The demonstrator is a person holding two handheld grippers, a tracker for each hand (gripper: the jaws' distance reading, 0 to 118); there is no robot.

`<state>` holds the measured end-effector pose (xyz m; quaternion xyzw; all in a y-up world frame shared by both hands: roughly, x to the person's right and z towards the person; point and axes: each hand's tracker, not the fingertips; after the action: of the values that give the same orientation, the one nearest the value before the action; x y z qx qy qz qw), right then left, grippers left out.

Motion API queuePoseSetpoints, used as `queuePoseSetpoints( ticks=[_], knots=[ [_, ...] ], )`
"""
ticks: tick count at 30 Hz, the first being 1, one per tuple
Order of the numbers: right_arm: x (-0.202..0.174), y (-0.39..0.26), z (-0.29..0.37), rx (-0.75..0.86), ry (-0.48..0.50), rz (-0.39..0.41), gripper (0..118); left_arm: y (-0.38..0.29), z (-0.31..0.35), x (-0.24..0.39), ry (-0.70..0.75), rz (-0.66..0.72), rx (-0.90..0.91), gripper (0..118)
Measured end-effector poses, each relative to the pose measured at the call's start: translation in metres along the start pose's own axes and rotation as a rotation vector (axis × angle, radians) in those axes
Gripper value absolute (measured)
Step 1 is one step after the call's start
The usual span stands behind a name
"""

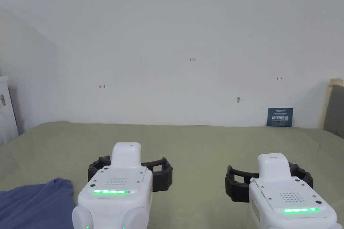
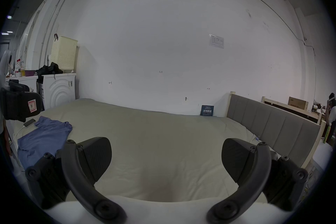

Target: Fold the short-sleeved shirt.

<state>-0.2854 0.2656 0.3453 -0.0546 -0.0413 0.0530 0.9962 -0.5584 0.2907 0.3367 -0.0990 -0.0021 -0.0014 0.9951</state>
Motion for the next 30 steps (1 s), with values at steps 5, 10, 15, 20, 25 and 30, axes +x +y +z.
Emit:
queuePoseSetpoints(
  ticks=[5,10,15,20,25,30],
  knots=[
    [0.0000,-0.0016,-0.0001,0.002,-0.001,0.008,118,-0.0004,0.0005,0.0000,-0.002,0.005,-0.002,118],
    [-0.0014,-0.0011,-0.0014,0.002,0.002,0.009,118,-0.0007,-0.0002,0.0008,-0.006,0.003,-0.005,118],
    [-0.0026,0.0022,0.0024,0.005,0.004,0.007,118,0.0001,-0.0002,0.0001,-0.002,0.005,-0.001,118],
    [-0.0034,0.0014,0.0014,0.005,0.004,0.012,118,-0.0003,-0.0005,-0.0013,0.000,0.006,-0.003,118],
    [-0.0045,0.0004,0.0018,0.005,0.000,0.013,118,-0.0005,0.0014,-0.0004,-0.002,0.002,0.003,118],
    [-0.0047,0.0006,0.0026,0.006,0.000,0.008,118,-0.0018,0.0009,-0.0004,0.007,0.009,0.002,118]
  ],
)
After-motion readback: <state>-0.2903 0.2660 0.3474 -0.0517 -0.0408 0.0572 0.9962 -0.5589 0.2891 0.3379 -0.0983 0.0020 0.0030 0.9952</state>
